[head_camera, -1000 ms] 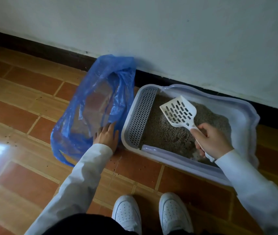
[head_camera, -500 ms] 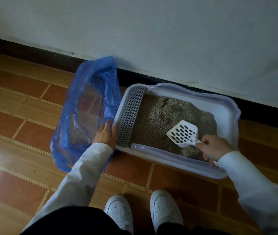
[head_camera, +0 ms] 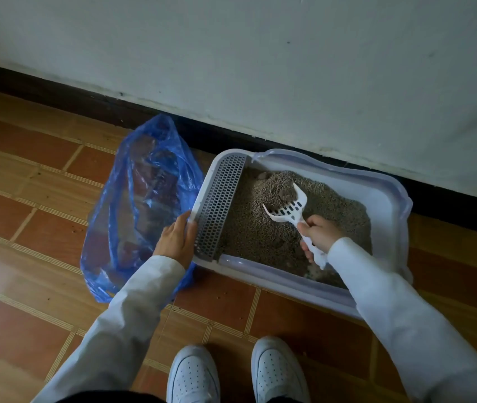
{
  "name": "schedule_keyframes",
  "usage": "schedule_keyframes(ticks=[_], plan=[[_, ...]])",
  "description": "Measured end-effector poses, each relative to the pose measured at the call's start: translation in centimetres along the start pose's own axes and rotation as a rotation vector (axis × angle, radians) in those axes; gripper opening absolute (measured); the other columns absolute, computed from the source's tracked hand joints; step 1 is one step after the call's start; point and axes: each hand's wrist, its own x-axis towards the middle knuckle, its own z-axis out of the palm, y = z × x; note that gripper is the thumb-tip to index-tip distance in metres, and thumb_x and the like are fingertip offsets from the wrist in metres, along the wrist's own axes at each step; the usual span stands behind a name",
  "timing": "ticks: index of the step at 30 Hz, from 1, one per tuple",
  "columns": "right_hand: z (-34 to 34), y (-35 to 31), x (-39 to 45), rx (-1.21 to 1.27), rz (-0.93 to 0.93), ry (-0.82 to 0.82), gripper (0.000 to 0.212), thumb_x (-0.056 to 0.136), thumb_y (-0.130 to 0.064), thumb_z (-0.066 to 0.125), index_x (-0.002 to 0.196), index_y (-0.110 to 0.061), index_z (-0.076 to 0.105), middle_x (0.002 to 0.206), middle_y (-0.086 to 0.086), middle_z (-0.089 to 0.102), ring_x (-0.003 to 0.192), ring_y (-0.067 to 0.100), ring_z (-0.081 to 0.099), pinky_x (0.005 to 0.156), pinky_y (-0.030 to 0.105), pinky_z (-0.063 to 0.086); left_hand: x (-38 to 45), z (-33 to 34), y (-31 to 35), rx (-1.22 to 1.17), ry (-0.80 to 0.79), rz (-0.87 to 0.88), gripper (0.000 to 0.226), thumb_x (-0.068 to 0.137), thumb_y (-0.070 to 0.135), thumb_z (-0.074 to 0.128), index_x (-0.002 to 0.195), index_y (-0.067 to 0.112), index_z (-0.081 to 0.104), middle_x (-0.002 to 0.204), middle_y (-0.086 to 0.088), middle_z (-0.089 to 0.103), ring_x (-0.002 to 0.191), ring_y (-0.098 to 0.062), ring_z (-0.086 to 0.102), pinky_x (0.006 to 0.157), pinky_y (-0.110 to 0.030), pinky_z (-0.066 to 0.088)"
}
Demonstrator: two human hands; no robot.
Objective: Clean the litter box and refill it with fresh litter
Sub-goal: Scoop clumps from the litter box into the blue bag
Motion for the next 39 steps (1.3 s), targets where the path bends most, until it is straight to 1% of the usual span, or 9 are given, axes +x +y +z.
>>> schedule_keyframes(ticks=[4, 7, 10, 12, 17, 23, 32, 35, 39], plan=[[-0.2, 0.1, 1.2, 0.114, -0.007, -0.065, 0.01, 0.1, -0.014, 0.045, 0.099, -0.005, 0.049, 0.066, 0.013, 0.054, 0.051, 0.023, 0.048, 0.043, 0.026, 0.042, -0.1, 0.0, 0.1, -0.014, -0.024, -0.007, 0.042, 0.101, 0.035, 0.029, 0.138, 0.019, 0.041, 0.126, -0.015, 0.057, 0.117, -0.03, 0.049, 0.098, -0.036, 0.036], [-1.0, 1.0, 0.7, 0.212, -0.017, -0.115, 0.008, 0.1, -0.013, 0.044, 0.101, -0.006, 0.049, 0.061, 0.012, 0.053, 0.047, 0.021, 0.045, 0.039, 0.024, 0.04, -0.3, -0.2, 0.3, -0.007, -0.048, -0.028, 0.044, 0.1, 0.037, 0.027, 0.141, 0.022, 0.037, 0.127, -0.015, 0.055, 0.118, -0.029, 0.048, 0.099, -0.038, 0.036], [-2.2, 1.9, -0.4, 0.3, -0.005, -0.191, 0.008, 0.099, -0.015, 0.045, 0.099, -0.01, 0.051, 0.059, 0.01, 0.051, 0.04, 0.016, 0.044, 0.037, 0.022, 0.036, -0.6, -0.3, 0.8, -0.024, -0.045, -0.022, 0.044, 0.101, 0.034, 0.029, 0.141, 0.019, 0.037, 0.126, -0.017, 0.055, 0.114, -0.029, 0.051, 0.098, -0.039, 0.038], [-2.9, 2.2, -1.3, 0.321, -0.022, -0.183, 0.009, 0.099, -0.014, 0.045, 0.096, -0.011, 0.053, 0.059, 0.01, 0.05, 0.037, 0.015, 0.042, 0.037, 0.02, 0.034, -0.7, -0.4, 0.9, -0.038, -0.046, -0.038, 0.044, 0.101, 0.034, 0.03, 0.142, 0.019, 0.036, 0.129, -0.018, 0.054, 0.116, -0.03, 0.051, 0.1, -0.04, 0.038], [-3.2, 1.7, -3.1, 0.27, -0.142, -0.033, 0.015, 0.097, -0.011, 0.048, 0.084, -0.012, 0.055, 0.055, 0.01, 0.051, 0.035, 0.016, 0.039, 0.037, 0.02, 0.03, -0.3, -0.2, 0.2, -0.027, -0.069, -0.07, 0.046, 0.1, 0.038, 0.029, 0.143, 0.023, 0.032, 0.134, -0.018, 0.05, 0.125, -0.032, 0.045, 0.106, -0.045, 0.033], [-2.8, 0.5, -4.0, 0.296, -0.2, 0.006, 0.016, 0.098, -0.01, 0.047, 0.083, -0.012, 0.053, 0.055, 0.011, 0.05, 0.035, 0.016, 0.038, 0.042, 0.022, 0.027, -0.4, -0.4, 0.2, -0.017, -0.089, -0.069, 0.047, 0.1, 0.037, 0.03, 0.144, 0.021, 0.031, 0.138, -0.014, 0.049, 0.127, -0.031, 0.045, 0.107, -0.044, 0.032], [-2.4, -0.3, -4.4, 0.264, -0.217, 0.005, 0.012, 0.097, -0.013, 0.049, 0.089, -0.013, 0.057, 0.055, 0.009, 0.051, 0.037, 0.016, 0.039, 0.044, 0.023, 0.029, -0.3, -0.5, -0.4, -0.015, -0.102, -0.079, 0.047, 0.1, 0.037, 0.031, 0.143, 0.021, 0.032, 0.139, -0.012, 0.048, 0.127, -0.031, 0.045, 0.108, -0.044, 0.034], [-1.8, -1.1, -4.6, 0.241, -0.243, -0.048, 0.011, 0.097, -0.014, 0.049, 0.09, -0.011, 0.057, 0.055, 0.009, 0.051, 0.037, 0.017, 0.039, 0.043, 0.022, 0.03, -0.4, -0.6, -0.5, -0.015, -0.092, -0.092, 0.047, 0.099, 0.039, 0.032, 0.142, 0.021, 0.034, 0.14, -0.012, 0.048, 0.128, -0.031, 0.045, 0.108, -0.044, 0.035], [0.2, -3.0, -4.7, 0.204, -0.272, -0.107, 0.013, 0.097, -0.014, 0.05, 0.086, -0.014, 0.057, 0.056, 0.009, 0.052, 0.038, 0.016, 0.04, 0.041, 0.023, 0.031, -0.8, -1.3, -0.6, 0.017, -0.03, -0.072, 0.042, 0.099, 0.033, 0.036, 0.137, 0.016, 0.043, 0.137, -0.013, 0.05, 0.123, -0.031, 0.049, 0.103, -0.04, 0.04]])
